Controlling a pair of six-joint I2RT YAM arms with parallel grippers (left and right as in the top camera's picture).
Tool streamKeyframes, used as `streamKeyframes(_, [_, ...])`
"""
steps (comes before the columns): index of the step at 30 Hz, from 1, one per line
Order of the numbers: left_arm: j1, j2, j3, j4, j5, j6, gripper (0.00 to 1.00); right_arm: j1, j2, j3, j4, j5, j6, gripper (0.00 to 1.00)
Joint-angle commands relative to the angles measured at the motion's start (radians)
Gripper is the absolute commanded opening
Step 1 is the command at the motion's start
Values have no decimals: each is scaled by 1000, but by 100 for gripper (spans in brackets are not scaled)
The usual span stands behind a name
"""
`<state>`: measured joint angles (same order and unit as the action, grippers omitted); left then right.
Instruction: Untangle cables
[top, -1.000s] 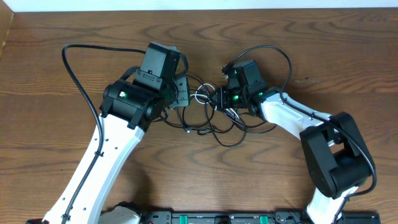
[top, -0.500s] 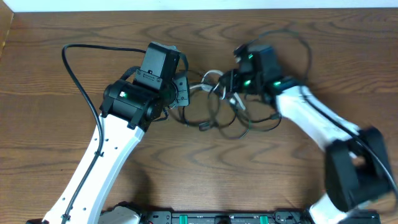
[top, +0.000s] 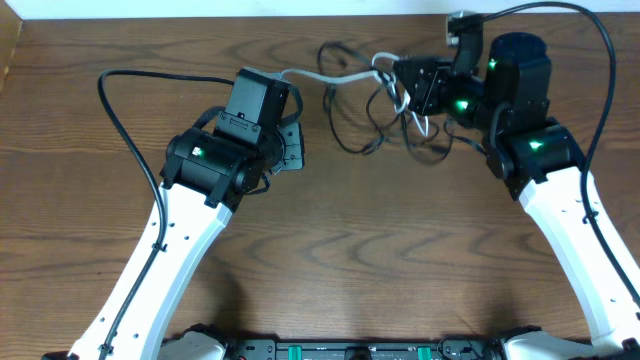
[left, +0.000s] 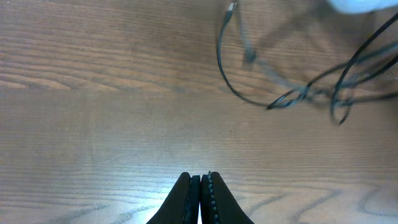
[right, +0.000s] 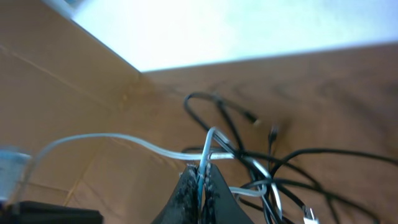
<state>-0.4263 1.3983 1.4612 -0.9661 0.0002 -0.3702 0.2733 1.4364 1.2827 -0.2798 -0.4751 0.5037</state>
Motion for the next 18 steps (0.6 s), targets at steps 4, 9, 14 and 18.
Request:
streamKeyframes(4, [5,0,16,-1,-16,-9,8,14,76,11,-58,-11,-31,3])
streamKeyframes(9, [5,0,16,-2,-16,-9,8,32,119,11,-58,-16,-61,5])
streamKeyframes(14, [5,0,15,-2,-16,-9,8,55,145,11,-117,7,-121,11])
streamKeyframes(18, [5,0,16,-2,-17,-9,8,56,186,10,-160,13,-159,11])
